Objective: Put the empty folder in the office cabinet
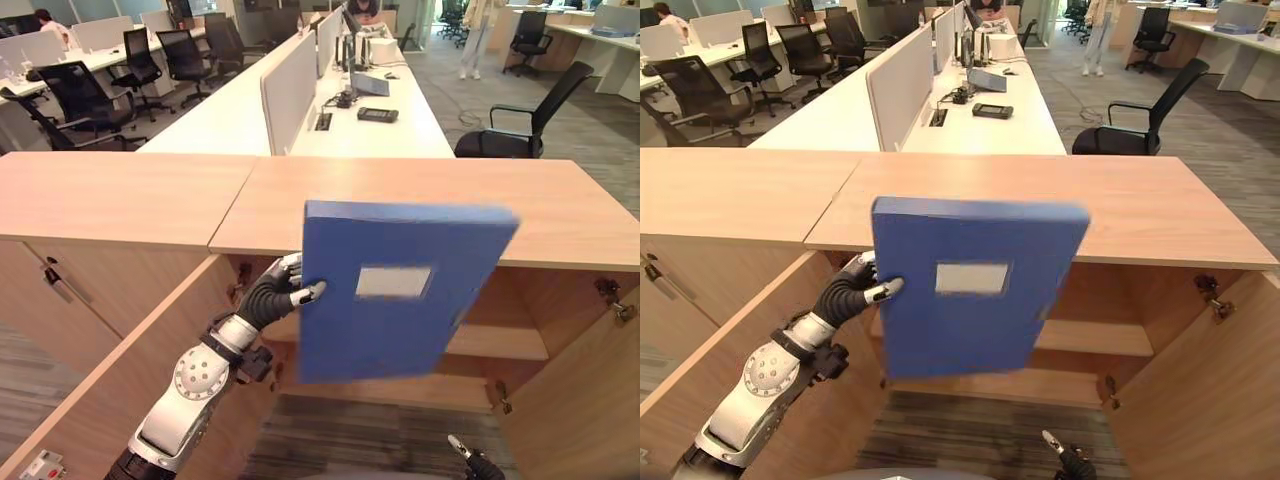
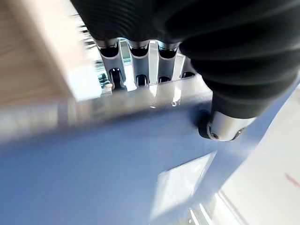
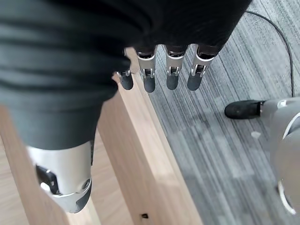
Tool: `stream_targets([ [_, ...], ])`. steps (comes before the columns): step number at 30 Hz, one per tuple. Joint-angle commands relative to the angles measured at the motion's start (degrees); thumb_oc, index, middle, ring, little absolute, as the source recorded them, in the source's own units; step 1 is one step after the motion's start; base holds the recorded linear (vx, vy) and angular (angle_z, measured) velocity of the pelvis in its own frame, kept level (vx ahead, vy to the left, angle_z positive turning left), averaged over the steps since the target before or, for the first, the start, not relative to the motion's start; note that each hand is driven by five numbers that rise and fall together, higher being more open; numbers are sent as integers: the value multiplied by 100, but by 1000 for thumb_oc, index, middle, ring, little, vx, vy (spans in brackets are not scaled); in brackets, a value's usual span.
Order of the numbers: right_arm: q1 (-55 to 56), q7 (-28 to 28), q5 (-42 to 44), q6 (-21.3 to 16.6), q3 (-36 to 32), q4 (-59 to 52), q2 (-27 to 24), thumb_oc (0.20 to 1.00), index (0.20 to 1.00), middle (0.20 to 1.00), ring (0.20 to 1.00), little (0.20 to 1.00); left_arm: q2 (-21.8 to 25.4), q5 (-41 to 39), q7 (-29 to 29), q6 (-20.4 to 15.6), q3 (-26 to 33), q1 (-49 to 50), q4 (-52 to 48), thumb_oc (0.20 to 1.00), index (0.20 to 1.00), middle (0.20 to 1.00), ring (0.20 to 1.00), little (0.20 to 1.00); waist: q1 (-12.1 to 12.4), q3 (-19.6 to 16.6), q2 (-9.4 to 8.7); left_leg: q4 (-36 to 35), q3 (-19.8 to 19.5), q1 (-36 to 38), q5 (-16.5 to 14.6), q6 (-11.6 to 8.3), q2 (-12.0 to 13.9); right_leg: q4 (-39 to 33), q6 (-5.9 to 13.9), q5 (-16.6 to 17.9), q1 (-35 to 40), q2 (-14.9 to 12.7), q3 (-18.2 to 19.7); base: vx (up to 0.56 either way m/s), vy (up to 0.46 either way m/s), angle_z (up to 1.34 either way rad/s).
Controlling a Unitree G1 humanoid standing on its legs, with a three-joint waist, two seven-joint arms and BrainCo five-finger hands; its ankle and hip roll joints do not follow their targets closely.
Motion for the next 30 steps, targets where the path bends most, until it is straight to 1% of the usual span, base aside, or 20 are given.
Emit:
stream_targets([
  [1, -382, 118, 314, -178, 5, 176, 78, 1000, 1000, 1000, 1000, 1000, -104, -690, 118, -426, 496, -176, -603, 200, 200, 200, 200, 200, -26, -56, -229, -74, -230, -159, -66, -250, 171, 40, 276, -578, 339, 22, -167, 0, 0, 0],
  [8, -303, 143, 305, -172, 96, 175, 136, 1000, 1000, 1000, 1000, 1000, -249, -759, 187, -411, 480, -74, -437, 200, 200, 200, 200, 200, -2, -9, -233, -74, -215, -68, -91, -254, 165, 40, 252, -600, 407, 61, -148, 0, 0, 0],
  [14, -266, 136, 386, -183, 30, 194, 123, 1000, 1000, 1000, 1000, 1000, -278, -595, 241, -336, 581, 122, -359, 200, 200, 200, 200, 200, 13, 49, -239, -74, -233, -19, -111, -263, 181, 40, 240, -635, 455, 83, -141, 0, 0, 0],
  [18, -189, 142, 590, -256, -180, -235, -2, 1000, 1000, 1000, 1000, 1000, -258, -386, 240, -287, 797, 311, -365, 200, 200, 200, 200, 200, -1, 100, -234, -74, -241, -18, -115, -268, 182, 40, 238, -647, 447, 101, -137, 0, 0, 0],
  [22, 269, 449, 615, -364, -164, -1673, -267, 1000, 1000, 1000, 1000, 1000, -261, -69, 197, -323, 1087, 501, -262, 200, 200, 200, 200, 200, -56, 159, -259, -74, -214, -17, -122, -276, 194, 40, 237, -644, 423, 105, -113, 0, 0, 0],
  [23, 493, 608, 416, -377, -42, -2542, -454, 1000, 1000, 1000, 1000, 1000, -252, 85, 171, -343, 1191, 573, -194, 200, 200, 200, 200, 200, -82, 188, -273, -74, -190, -3, -149, -284, 204, 40, 242, -653, 418, 116, -90, 0, 0, 0],
  [24, 655, 713, 299, -365, 22, -3049, -574, 1000, 1000, 1000, 1000, 1000, -246, 184, 165, -351, 1253, 626, -152, 200, 200, 200, 200, 200, -103, 194, -286, -74, -170, -6, -151, -284, 206, 40, 242, -650, 405, 117, -76, -2, -30, -6],
  [25, 861, 931, 163, -327, 163, -3845, -762, 1000, 1000, 1000, 1000, 1000, -276, 386, 151, -353, 1311, 722, -75, 200, 200, 200, 200, 200, -126, 195, -308, -74, -132, 0, -157, -285, 208, 40, 243, -645, 386, 114, -59, -19, -15, -10],
  [28, 984, 1265, 44, -201, 449, -4738, -961, 1000, 1000, 1000, 1000, 1000, -310, 640, 152, -334, 1365, 792, 39, 200, 200, 200, 200, 200, -127, 192, -345, -74, -86, -4, -142, -275, 202, 40, 238, -617, 356, 102, -18, -12, -14, -15],
  [30, 1027, 1402, 42, -167, 512, -5021, -999, 1000, 1000, 1000, 1000, 1000, -330, 834, 169, -349, 1423, 789, 99, 200, 200, 200, 200, 200, -132, 183, -357, -74, -73, -18, -142, -273, 200, 40, 237, -623, 339, 98, -9, -15, -6, -15],
])
